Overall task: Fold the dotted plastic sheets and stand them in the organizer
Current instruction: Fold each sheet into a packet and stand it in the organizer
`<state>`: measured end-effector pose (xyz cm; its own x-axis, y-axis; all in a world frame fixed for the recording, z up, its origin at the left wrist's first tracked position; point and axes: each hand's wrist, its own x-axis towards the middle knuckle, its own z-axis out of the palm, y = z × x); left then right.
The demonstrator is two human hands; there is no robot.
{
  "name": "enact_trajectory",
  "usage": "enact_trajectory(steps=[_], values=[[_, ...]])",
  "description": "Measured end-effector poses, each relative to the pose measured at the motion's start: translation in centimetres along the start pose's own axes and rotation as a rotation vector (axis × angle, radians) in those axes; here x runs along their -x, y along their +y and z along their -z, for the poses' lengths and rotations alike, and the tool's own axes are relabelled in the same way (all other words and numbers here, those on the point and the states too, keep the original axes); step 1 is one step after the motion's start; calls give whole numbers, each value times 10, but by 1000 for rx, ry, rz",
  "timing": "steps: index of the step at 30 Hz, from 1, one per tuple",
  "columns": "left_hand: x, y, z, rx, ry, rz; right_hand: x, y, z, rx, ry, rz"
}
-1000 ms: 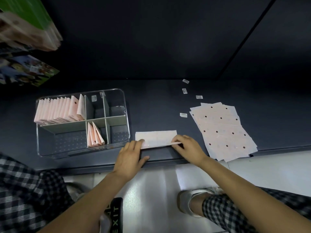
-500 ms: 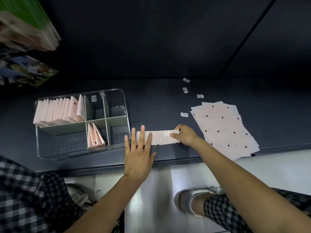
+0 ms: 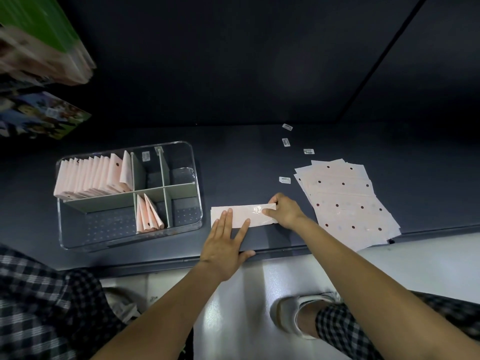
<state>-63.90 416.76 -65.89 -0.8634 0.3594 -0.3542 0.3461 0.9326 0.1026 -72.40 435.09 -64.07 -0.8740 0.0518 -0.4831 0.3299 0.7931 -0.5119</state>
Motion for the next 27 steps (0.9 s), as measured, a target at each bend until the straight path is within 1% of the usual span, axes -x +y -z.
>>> enact_trajectory(steps=[2, 3, 4, 5, 6, 7, 9, 10, 11, 12, 15, 18, 21, 24, 27], values=[[0, -1, -3, -9, 2, -6, 7, -1, -3, -14, 55, 1], [0, -1, -4, -16, 6, -10, 13, -1, -6, 15, 129, 16], [0, -1, -5, -20, 8, -13, 21, 0, -10, 80, 240, 62], [0, -2, -6, -19, 12, -13, 30, 1, -15, 156, 359, 151], [-1, -2, -7, -14, 15, -12, 39, 2, -20, 214, 452, 283], [-1, -1, -7, -6, 16, -9, 48, 2, -25, 249, 482, 435], [-1, -1, -7, 13, 18, -11, 61, 6, -35, 364, 419, 726], [-1, -2, -7, 21, 14, -14, 65, 11, -39, 456, 381, 828], [-1, -2, -6, 29, 11, -18, 67, 18, -41, 529, 355, 872], [-1, -2, -6, 36, 10, -21, 68, 26, -41, 562, 347, 868], [-1, -2, -3, 44, 8, -21, 65, 49, -30, 561, 408, 794], [-1, -1, -1, 49, 4, -18, 59, 56, -15, 565, 449, 818], [-1, -1, 0, 55, -4, -14, 52, 45, -6, 608, 415, 853], [-2, -4, 0, 71, -29, -11, 48, 29, 0, 754, 342, 815], [-3, -5, 2, 71, -49, -12, 45, 14, 4, 867, 338, 829]])
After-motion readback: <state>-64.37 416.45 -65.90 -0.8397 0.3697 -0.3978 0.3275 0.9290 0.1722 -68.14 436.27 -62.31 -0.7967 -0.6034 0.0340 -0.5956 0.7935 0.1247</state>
